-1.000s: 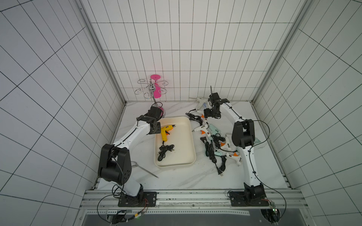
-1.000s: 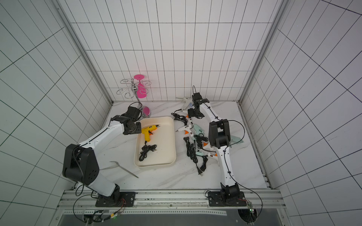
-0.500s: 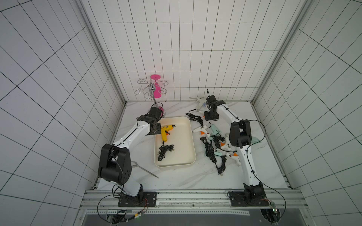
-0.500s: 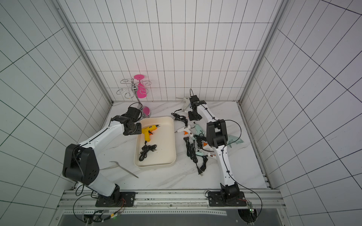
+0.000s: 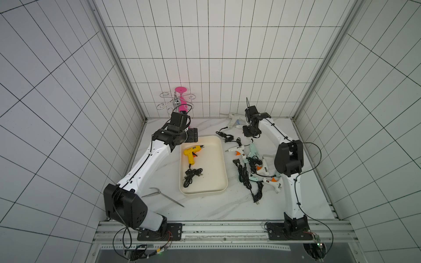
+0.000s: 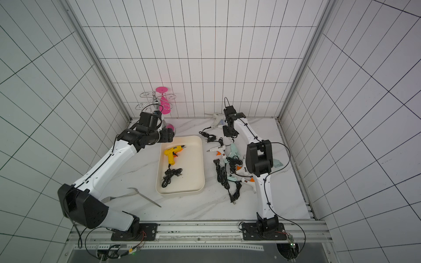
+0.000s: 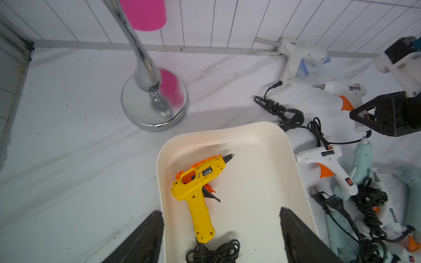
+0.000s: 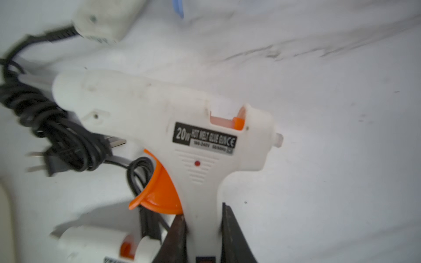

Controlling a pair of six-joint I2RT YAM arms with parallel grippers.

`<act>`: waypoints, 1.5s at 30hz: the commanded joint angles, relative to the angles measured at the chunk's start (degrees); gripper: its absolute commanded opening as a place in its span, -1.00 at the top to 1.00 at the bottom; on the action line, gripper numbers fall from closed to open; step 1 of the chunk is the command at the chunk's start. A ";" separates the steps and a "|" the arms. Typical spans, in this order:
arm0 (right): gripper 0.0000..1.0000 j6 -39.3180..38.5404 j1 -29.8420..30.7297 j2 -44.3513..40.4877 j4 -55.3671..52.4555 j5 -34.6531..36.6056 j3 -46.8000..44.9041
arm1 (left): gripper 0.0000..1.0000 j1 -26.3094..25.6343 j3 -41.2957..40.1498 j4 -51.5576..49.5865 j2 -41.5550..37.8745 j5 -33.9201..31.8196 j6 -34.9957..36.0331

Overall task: Put the hot melt glue gun into the storage box
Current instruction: Pick up the hot melt adhesive gun from the center of the board.

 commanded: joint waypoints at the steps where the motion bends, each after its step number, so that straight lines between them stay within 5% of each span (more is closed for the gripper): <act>1: 0.75 -1.33 -0.25 -10.26 0.34 1.83 -3.87 | -0.72 -0.52 2.40 6.11 2.99 11.25 -1.60; 6: 0.75 -0.36 1.50 -18.91 2.83 2.59 -9.16 | -0.85 -2.94 5.23 19.66 9.13 24.25 -10.25; 12: 0.74 1.06 3.48 -26.14 5.66 1.78 -13.00 | -0.97 -6.52 9.00 35.48 17.31 32.41 -19.44; 22: 0.75 1.15 6.86 -30.48 7.47 2.47 -18.28 | -0.98 -10.19 8.66 55.76 25.33 34.98 -32.51; 29: 0.77 1.97 8.38 -32.08 8.94 1.01 -19.98 | -0.96 -10.66 14.25 51.00 30.14 32.09 -32.74; 32: 0.77 2.78 8.78 -32.15 9.20 -1.20 -20.14 | -0.86 -10.62 15.48 50.49 31.82 30.62 -34.18; 38: 0.76 3.03 10.03 -31.93 9.88 -1.64 -20.89 | -0.25 -10.70 18.69 52.08 34.91 31.93 -35.53; 42: 0.76 2.23 10.40 -31.49 9.90 -1.09 -20.41 | -0.05 -10.68 18.97 52.58 35.54 34.75 -37.08; 45: 0.76 1.84 10.79 -31.25 9.89 -0.33 -20.37 | 0.36 -10.60 18.23 53.51 35.43 36.29 -37.77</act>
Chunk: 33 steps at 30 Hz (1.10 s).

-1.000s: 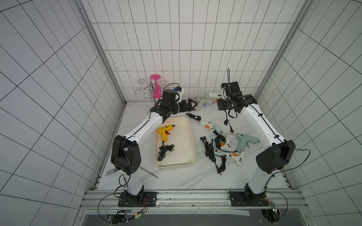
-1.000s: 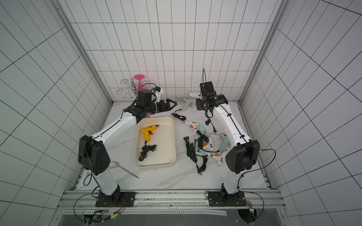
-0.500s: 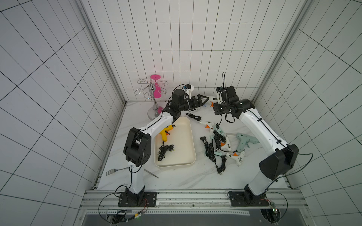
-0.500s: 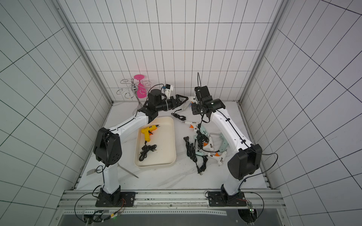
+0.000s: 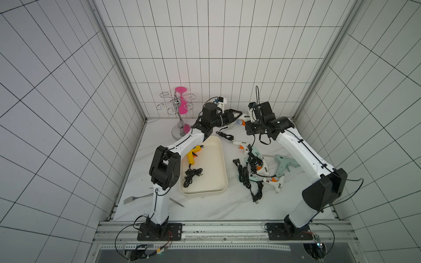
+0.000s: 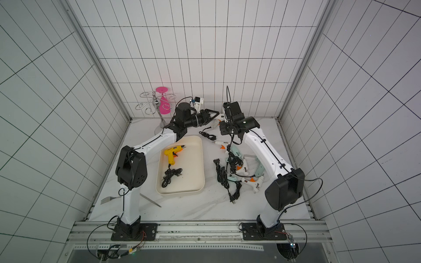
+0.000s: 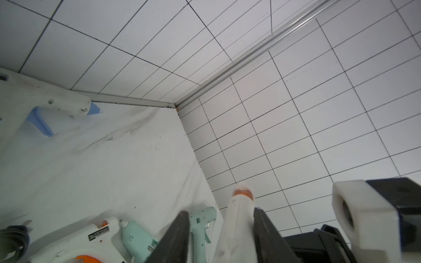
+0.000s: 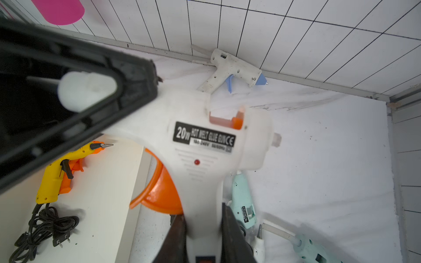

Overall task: Put the hot melt glue gun into the storage box
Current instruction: Pick up the hot melt adhesive gun from the center of the board.

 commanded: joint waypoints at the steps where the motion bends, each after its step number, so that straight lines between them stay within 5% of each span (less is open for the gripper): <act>1: 0.76 -0.34 0.98 -0.65 1.92 0.29 -0.44 | 0.47 0.14 0.38 1.16 1.34 1.99 -1.21; 9: 0.60 -0.27 1.01 0.07 1.99 -0.20 0.10 | 0.89 0.75 -2.07 8.14 0.64 8.87 -7.17; 10: 0.49 -0.24 1.05 0.19 1.93 -0.50 0.24 | 0.91 0.98 -2.48 8.83 0.14 9.55 -7.88; 14: -0.55 -2.47 0.48 -1.23 1.95 -1.06 -0.32 | 0.89 1.76 -3.55 7.59 -3.67 11.82 -8.65; 16: -0.72 -2.34 -1.75 -4.26 5.78 -1.88 -3.33 | 0.89 2.02 -3.77 5.71 -6.50 12.21 -6.86; 22: -0.90 5.17 -12.48 -14.92 15.44 -4.47 -10.94 | 0.83 3.68 -3.75 -1.76 -13.17 10.48 -1.14; 27: -0.91 6.84 -15.58 -12.58 15.90 -7.70 -10.14 | 0.81 6.11 -3.85 2.38 -16.48 12.67 -5.66; 33: -0.91 7.73 -16.84 -9.26 12.59 -11.50 -10.66 | 0.80 12.01 -6.68 -10.79 -23.89 11.68 2.08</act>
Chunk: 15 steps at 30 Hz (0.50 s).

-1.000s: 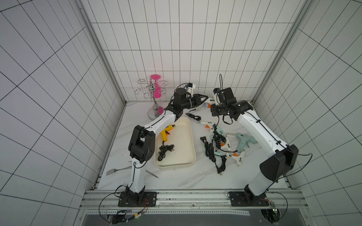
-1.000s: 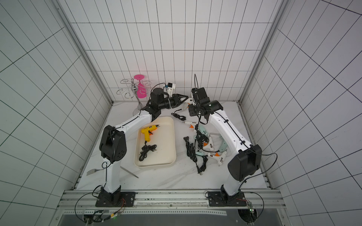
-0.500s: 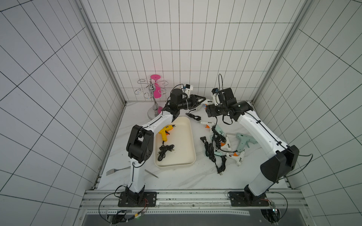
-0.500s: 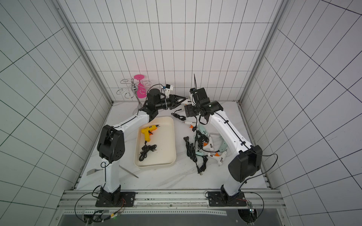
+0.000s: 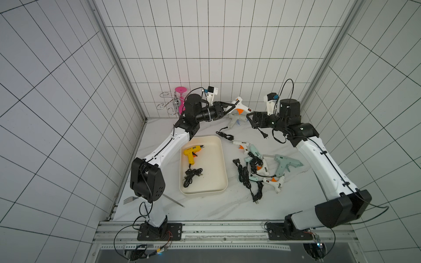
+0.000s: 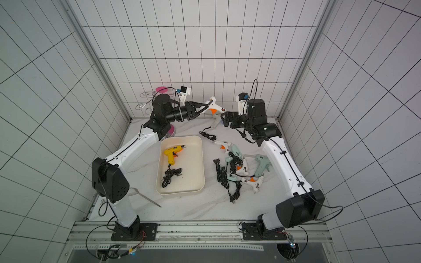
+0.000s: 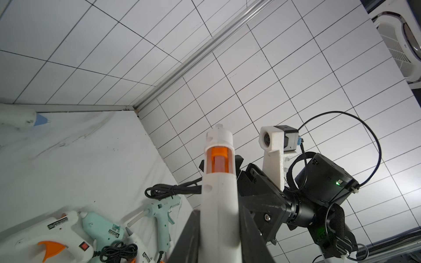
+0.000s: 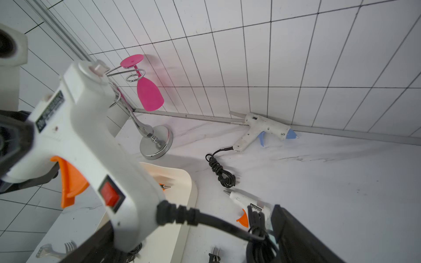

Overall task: Put the hot melt glue gun into the storage box
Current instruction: Pick up the hot melt adhesive gun from the center of the board, then place the hot melt adhesive gun in the storage box.

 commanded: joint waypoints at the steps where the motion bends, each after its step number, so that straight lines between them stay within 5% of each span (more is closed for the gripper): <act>1: -0.90 2.12 -5.89 1.54 -4.62 11.22 -1.88 | 0.80 7.66 -2.52 -6.38 -8.26 1.58 4.79; 4: -0.91 3.15 -6.32 1.19 -2.84 10.43 -4.26 | 0.80 10.45 -6.67 -11.23 -12.66 1.47 8.31; 10: -0.95 5.51 -5.59 2.81 10.23 -16.96 -8.35 | 0.82 12.23 -14.90 -11.83 -16.84 1.42 8.76; 15: -0.99 2.73 -2.78 5.29 6.20 -13.08 -5.92 | 0.82 13.25 -16.36 -16.03 -17.88 1.53 10.80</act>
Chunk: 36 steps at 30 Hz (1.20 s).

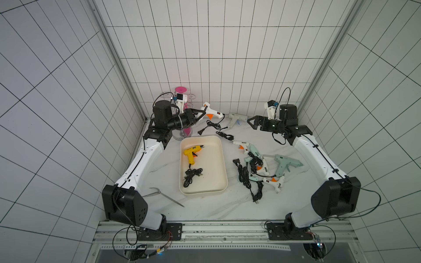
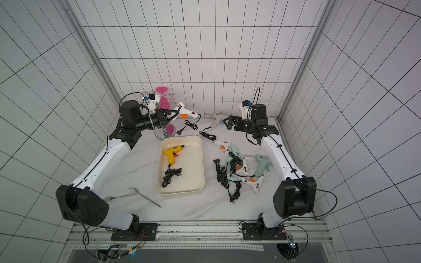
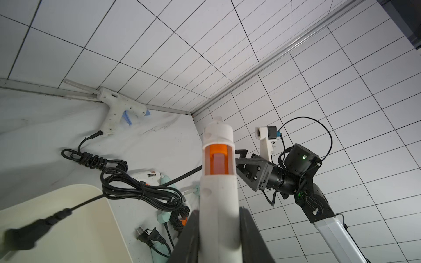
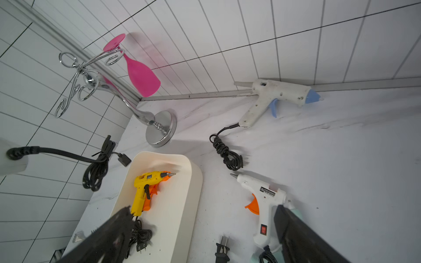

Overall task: Put the hot melt glue gun into the storage box
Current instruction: Place the hot melt adhesive gun in the storage box.

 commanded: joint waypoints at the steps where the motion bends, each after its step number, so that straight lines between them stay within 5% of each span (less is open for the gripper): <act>1: -0.99 -0.80 1.08 0.86 -0.21 0.22 0.81 | 0.82 0.69 -1.43 -4.10 -0.90 0.73 3.03; 10: -0.99 1.29 -1.85 2.79 -7.02 11.48 0.47 | 0.82 3.51 -10.38 -14.30 -2.53 1.12 10.39; 17: -0.99 1.11 -1.79 9.16 -16.94 19.95 5.05 | 0.84 3.51 -12.31 -19.80 6.30 0.52 20.70; 24: -0.69 -0.05 -0.28 15.81 -19.54 26.95 4.98 | 0.83 -3.47 -14.99 -8.80 15.32 -6.31 18.02; 31: -0.60 -2.99 3.33 20.52 -20.35 31.55 6.16 | 0.86 -3.48 -15.21 0.94 22.03 -14.14 14.01; 34: -0.56 -3.41 4.19 22.06 -20.19 29.45 7.36 | 0.73 -3.26 -15.35 0.96 22.99 -19.54 14.27; 36: -0.55 -3.87 5.38 23.65 -20.23 28.18 8.78 | 0.29 -3.36 -15.16 1.07 24.03 -20.13 14.01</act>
